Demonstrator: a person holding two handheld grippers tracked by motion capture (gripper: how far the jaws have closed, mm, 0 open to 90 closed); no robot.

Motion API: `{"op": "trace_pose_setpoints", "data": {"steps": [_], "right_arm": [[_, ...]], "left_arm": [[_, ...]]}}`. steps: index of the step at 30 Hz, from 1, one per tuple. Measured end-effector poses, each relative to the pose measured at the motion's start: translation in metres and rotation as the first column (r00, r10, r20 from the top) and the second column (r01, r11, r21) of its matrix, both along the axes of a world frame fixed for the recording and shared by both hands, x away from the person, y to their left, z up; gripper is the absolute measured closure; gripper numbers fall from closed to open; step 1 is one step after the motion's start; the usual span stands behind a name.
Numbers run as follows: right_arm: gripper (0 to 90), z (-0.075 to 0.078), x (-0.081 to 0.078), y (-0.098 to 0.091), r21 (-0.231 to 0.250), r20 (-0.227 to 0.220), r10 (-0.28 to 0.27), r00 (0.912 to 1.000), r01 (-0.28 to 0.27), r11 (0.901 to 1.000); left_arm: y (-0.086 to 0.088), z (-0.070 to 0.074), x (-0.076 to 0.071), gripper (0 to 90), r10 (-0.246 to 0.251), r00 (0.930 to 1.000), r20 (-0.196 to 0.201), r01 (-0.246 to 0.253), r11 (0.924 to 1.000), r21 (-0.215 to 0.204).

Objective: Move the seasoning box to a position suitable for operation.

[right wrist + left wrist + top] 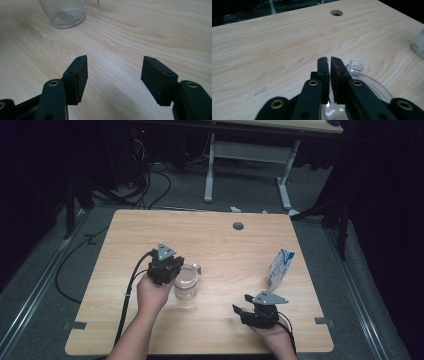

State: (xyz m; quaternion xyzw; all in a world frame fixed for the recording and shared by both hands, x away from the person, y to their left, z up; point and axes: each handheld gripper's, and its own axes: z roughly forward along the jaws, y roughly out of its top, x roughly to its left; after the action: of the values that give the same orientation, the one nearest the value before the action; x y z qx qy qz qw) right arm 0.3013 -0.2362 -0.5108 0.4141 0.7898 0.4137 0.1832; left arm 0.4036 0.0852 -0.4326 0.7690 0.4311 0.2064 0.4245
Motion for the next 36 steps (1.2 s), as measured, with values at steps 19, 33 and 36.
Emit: {"op": "trace_pose_setpoints", "data": {"steps": [19, 33, 36], "right_arm": [[38.1, -0.002, 0.0, 0.005, -0.02, -0.004, 0.013, 0.9999, -0.013, 0.9997], [38.1, -0.004, -0.001, 0.008, -0.04, -0.007, 0.017, 0.9998, -0.017, 0.9991], [38.1, -0.005, -0.001, 0.009, -0.045, -0.006, 0.019, 0.9998, -0.019, 0.9988]], "left_arm": [[0.027, -0.031, -0.01, 90.0, 0.002, 0.9996, -0.027, -0.003, 0.9992, -0.041], [0.027, -0.039, -0.05, 90.0, -0.039, 0.9974, 0.061, 0.044, 0.9941, -0.099], [0.029, -0.042, -0.052, 89.3, -0.019, 0.9966, 0.08, 0.026, 0.9956, -0.09]]}}
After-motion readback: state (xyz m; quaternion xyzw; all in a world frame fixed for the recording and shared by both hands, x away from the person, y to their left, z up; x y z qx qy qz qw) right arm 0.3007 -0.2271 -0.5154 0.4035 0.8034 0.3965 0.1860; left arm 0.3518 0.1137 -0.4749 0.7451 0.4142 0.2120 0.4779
